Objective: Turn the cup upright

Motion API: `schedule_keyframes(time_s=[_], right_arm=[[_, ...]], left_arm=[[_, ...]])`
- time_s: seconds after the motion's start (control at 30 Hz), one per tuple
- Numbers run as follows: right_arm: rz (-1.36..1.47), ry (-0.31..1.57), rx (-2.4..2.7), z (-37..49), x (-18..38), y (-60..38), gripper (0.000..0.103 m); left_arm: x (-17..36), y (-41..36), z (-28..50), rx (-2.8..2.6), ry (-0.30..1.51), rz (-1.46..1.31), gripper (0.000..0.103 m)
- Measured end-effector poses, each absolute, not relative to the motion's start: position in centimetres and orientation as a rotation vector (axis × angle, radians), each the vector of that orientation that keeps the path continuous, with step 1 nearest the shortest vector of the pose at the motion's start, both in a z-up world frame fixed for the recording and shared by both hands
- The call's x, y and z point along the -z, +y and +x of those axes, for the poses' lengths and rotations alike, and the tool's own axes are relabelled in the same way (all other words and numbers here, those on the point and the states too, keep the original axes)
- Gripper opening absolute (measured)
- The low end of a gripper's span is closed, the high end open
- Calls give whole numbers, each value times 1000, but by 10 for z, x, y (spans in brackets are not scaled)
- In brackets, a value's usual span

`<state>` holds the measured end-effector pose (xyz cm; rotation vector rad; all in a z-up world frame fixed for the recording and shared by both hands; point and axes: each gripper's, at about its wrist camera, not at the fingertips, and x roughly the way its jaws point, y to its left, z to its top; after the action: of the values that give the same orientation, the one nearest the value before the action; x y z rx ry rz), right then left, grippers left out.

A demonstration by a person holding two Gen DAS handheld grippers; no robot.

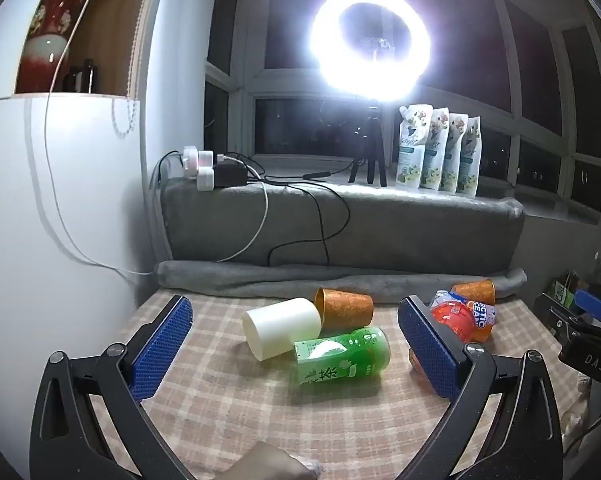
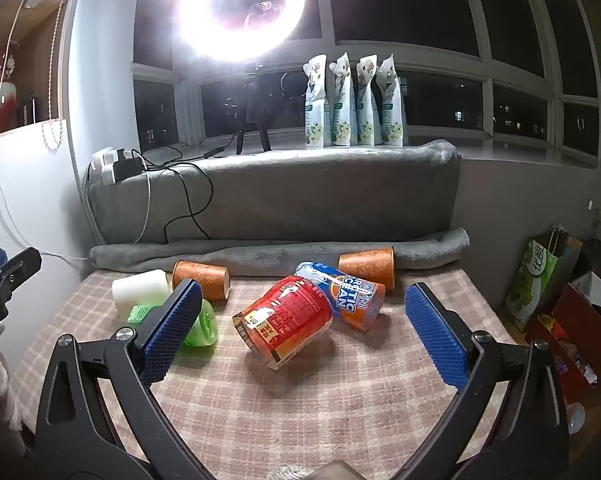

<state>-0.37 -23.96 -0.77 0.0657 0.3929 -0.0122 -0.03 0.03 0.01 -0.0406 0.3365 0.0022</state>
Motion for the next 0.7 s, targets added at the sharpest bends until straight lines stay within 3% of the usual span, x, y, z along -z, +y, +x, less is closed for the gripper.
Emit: schedule_keyframes(time_s=[0.7], right_arm=[[55, 405, 6, -2, 10, -235, 103]], left_arm=[[11, 8, 6, -15, 374, -58, 102]])
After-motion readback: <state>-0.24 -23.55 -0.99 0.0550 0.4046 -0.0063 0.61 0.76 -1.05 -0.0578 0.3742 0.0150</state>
